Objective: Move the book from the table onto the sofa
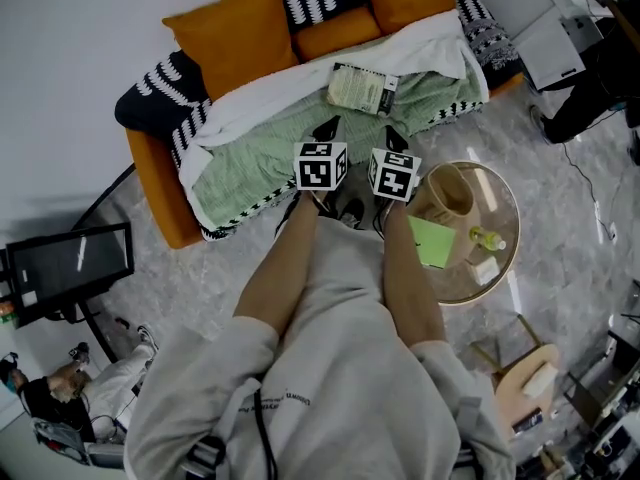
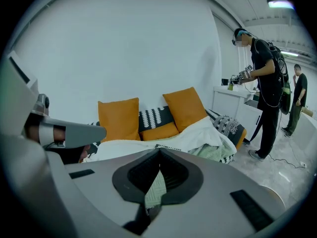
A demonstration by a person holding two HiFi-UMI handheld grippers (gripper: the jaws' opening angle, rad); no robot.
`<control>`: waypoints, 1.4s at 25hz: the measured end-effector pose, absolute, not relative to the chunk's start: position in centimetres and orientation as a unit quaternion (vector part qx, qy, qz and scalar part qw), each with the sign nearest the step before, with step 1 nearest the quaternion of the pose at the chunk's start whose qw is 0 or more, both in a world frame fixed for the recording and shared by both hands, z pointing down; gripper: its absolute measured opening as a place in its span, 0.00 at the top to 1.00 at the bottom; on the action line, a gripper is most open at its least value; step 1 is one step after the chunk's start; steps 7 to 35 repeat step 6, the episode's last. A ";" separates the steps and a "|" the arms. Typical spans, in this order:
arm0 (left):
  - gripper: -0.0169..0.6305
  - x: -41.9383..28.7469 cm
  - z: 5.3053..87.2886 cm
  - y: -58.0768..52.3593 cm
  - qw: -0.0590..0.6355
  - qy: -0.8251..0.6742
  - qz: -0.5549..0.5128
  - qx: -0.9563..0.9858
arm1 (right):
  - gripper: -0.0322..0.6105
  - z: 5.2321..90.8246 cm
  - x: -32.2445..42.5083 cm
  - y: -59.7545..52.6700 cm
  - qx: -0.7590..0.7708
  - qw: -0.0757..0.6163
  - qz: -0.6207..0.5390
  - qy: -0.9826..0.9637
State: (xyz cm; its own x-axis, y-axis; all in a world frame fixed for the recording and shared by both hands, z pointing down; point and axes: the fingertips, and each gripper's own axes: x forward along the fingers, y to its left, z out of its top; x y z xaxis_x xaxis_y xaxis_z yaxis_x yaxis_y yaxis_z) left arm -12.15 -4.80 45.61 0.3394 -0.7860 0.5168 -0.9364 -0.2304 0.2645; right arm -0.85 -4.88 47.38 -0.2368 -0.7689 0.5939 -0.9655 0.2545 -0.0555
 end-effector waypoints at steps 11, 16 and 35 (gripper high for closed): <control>0.96 -12.4 44.9 -4.9 0.255 -0.568 0.138 0.770 | 0.94 47.1 -0.9 -5.1 0.571 0.229 0.214 -0.759; 0.96 -12.4 44.9 -4.9 0.255 -0.568 0.138 0.770 | 0.94 47.1 -0.9 -5.1 0.571 0.229 0.214 -0.759; 0.96 -12.4 44.9 -4.9 0.255 -0.568 0.138 0.770 | 0.94 47.1 -0.9 -5.1 0.571 0.229 0.214 -0.759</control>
